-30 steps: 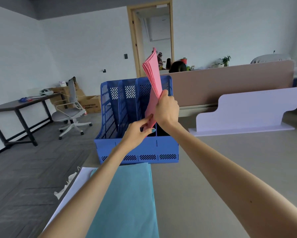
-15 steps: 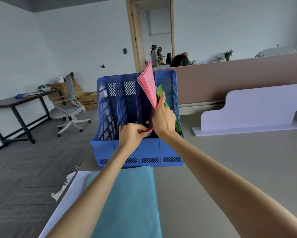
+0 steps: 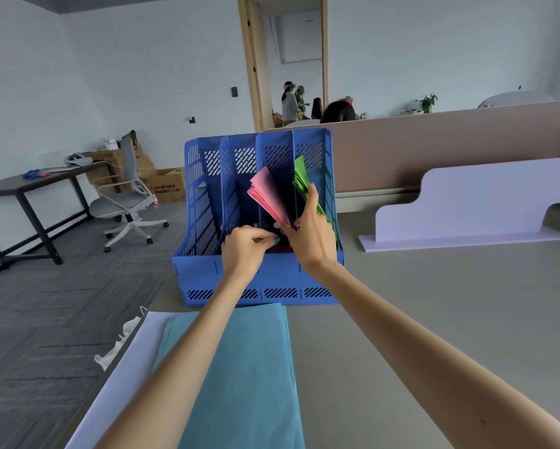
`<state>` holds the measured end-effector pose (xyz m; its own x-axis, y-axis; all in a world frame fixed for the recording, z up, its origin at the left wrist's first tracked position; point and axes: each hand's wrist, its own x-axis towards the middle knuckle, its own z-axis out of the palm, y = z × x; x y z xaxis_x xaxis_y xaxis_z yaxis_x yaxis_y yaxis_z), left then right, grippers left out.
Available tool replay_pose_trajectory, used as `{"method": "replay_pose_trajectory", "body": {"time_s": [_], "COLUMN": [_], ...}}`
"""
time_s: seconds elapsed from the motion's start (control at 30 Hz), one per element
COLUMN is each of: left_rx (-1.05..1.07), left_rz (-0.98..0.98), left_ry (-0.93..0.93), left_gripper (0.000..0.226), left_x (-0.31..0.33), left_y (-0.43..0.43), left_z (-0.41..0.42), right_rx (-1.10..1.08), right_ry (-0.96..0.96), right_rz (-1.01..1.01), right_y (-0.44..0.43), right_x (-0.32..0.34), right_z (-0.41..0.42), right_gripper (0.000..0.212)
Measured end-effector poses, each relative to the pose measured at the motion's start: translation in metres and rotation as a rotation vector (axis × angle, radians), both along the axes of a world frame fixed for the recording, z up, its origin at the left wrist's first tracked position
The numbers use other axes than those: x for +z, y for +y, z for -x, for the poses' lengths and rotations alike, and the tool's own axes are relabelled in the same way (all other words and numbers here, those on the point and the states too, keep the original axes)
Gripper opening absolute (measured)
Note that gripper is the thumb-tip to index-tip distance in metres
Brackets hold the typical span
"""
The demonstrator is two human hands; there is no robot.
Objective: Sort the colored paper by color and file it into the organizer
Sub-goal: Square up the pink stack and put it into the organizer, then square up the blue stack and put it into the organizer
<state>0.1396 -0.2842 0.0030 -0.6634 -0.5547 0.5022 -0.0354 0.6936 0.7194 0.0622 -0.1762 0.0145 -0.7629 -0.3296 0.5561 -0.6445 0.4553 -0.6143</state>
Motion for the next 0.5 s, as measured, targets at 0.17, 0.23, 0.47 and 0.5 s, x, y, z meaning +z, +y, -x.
{"method": "replay_pose_trajectory", "body": {"time_s": [0.17,0.23,0.47,0.5], "left_rx": [-0.002,-0.014,-0.037,-0.040], "left_rz": [0.030,0.049,0.067,0.071], "left_ry": [0.069,0.083,0.024,0.009], "left_gripper": [0.010,0.013,0.021,0.021], "left_x": [-0.004,-0.010,-0.032,-0.035], "left_y": [0.019,0.024,0.035,0.037], "left_z": [-0.024,-0.034,-0.078,-0.085], "right_rx": [0.089,0.123,0.158,0.159], "right_ry": [0.060,0.085,0.008,-0.005], "right_rz": [0.017,0.039,-0.039,-0.052], "right_y": [0.020,0.027,0.051,0.055], "right_x": [-0.010,-0.017,-0.046,-0.052], "right_z": [-0.022,-0.031,-0.070,-0.077], "right_gripper": [0.072,0.056,0.029,0.028]}}
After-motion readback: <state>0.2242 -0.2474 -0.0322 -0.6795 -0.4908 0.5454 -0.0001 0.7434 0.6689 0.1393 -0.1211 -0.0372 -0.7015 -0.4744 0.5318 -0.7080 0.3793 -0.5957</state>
